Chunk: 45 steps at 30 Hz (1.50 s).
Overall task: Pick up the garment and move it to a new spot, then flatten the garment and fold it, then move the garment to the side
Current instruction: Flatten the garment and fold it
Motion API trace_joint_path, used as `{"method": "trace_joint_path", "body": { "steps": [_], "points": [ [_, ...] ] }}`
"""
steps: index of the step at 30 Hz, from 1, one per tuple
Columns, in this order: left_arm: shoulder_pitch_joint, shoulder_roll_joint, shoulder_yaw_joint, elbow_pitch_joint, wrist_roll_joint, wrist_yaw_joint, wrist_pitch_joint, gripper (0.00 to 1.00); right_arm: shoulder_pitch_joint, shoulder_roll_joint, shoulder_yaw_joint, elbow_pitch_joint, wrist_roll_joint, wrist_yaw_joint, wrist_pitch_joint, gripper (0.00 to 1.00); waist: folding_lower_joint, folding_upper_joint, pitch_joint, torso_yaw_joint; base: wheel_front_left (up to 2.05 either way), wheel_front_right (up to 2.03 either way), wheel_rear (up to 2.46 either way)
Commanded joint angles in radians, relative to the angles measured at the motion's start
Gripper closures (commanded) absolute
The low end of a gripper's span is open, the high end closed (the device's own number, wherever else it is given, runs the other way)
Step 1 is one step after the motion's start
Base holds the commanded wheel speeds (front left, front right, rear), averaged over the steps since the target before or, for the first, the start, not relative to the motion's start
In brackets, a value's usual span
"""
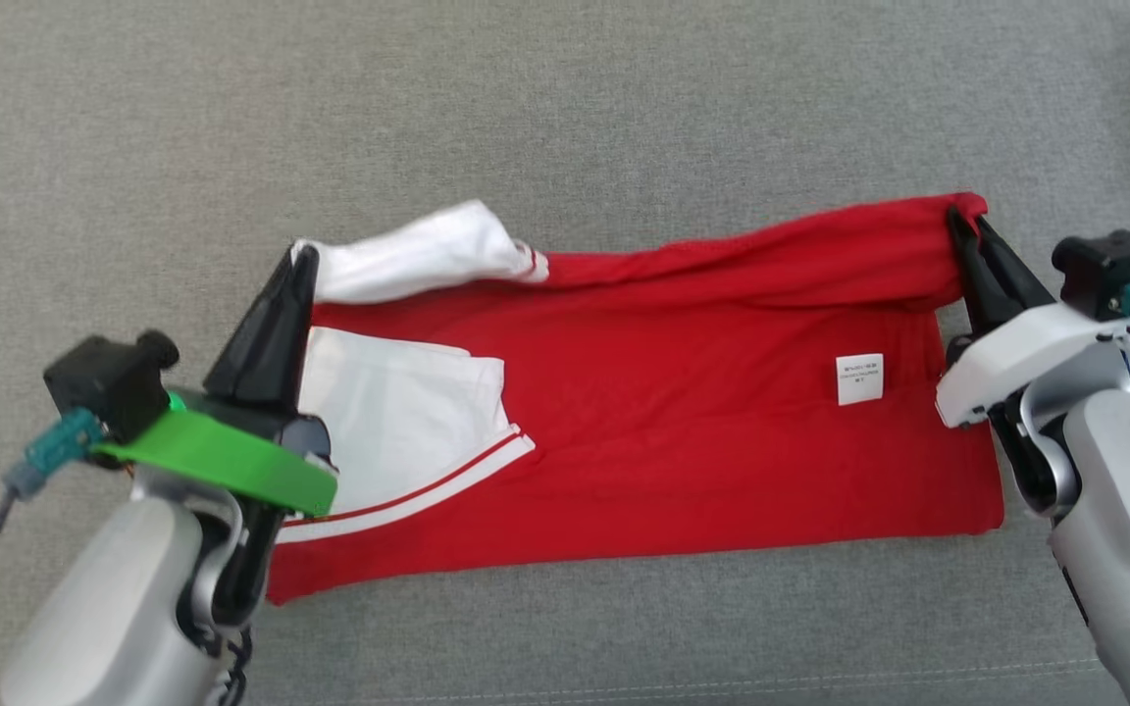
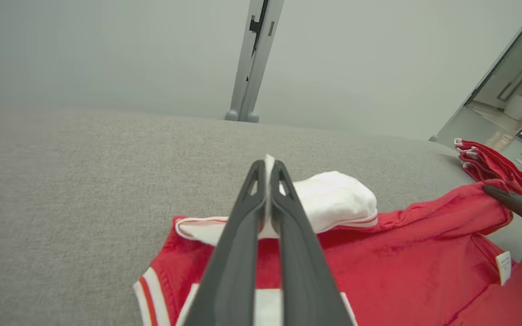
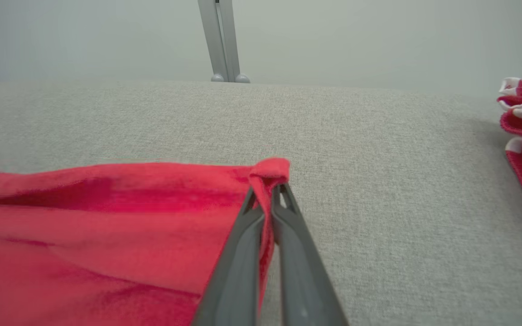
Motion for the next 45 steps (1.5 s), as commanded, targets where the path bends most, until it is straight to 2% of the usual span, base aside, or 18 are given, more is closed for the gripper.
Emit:
{"method": "trace_joint_path", "body": {
  "steps": [1,12,13,14,15,16,17,25,30,40,45],
  "points": [
    [0.042,-0.013,0.017,-0.010,0.008,0.008,-0.003,1.00,0.031,0.001,-0.011,-0.008,-0.002,0.000,-0.016,1.00,0.0000,-0.0001,-0.013,0.008,0.00,0.00,0.00],
    [0.275,-0.123,0.119,-0.013,0.059,0.010,-0.003,1.00,0.207,0.027,-0.048,-0.083,0.019,0.000,-0.079,1.00,0.0000,-0.0001,-0.066,0.019,0.00,0.00,0.00],
    [0.290,-0.135,0.125,-0.006,0.066,0.005,-0.003,1.00,0.220,0.028,-0.052,-0.085,0.020,0.000,-0.082,0.96,0.0000,-0.0001,-0.071,0.019,0.00,0.00,0.00],
    [0.298,-0.143,0.131,0.000,0.072,0.003,-0.003,1.00,0.231,0.029,-0.055,-0.088,0.019,0.000,-0.085,0.56,0.0000,-0.0001,-0.076,0.021,0.00,0.00,0.00],
    [0.305,-0.152,0.143,0.002,0.086,0.003,-0.003,0.64,0.244,0.035,-0.059,-0.093,0.028,0.000,-0.087,0.04,0.0000,-0.0001,-0.082,0.023,0.00,0.00,0.00],
    [0.311,-0.160,0.154,0.005,0.098,0.004,-0.003,0.09,0.254,0.038,-0.061,-0.097,0.031,0.000,-0.088,0.00,0.0000,-0.0001,-0.087,0.024,0.00,0.00,0.00],
    [0.321,-0.171,0.168,0.009,0.111,0.005,-0.003,0.00,0.265,0.039,-0.064,-0.105,0.034,0.000,-0.091,0.00,0.0000,-0.0001,-0.093,0.024,0.00,0.00,0.00],
    [0.355,-0.242,0.333,-0.023,0.270,0.006,-0.003,0.00,0.296,0.034,-0.077,-0.180,0.054,0.000,-0.104,0.00,0.0000,-0.0001,-0.127,0.016,0.00,0.00,0.00],
    [0.368,-0.300,0.429,-0.052,0.382,-0.010,-0.003,0.00,0.277,0.030,-0.082,-0.183,0.058,0.000,-0.105,0.00,0.0000,-0.0001,-0.138,0.018,0.00,0.00,0.00],
    [0.372,-0.365,0.528,-0.042,0.548,-0.047,-0.003,0.00,0.224,0.085,-0.116,-0.035,0.026,0.000,-0.004,0.00,0.0000,-0.0001,-0.132,0.042,0.00,0.00,0.00],
    [0.377,-0.376,0.553,-0.034,0.578,-0.058,-0.003,0.00,0.234,0.111,-0.120,0.049,0.032,0.000,0.014,0.00,0.0000,-0.0001,-0.136,0.045,0.00,0.00,0.00]
  ]
}}
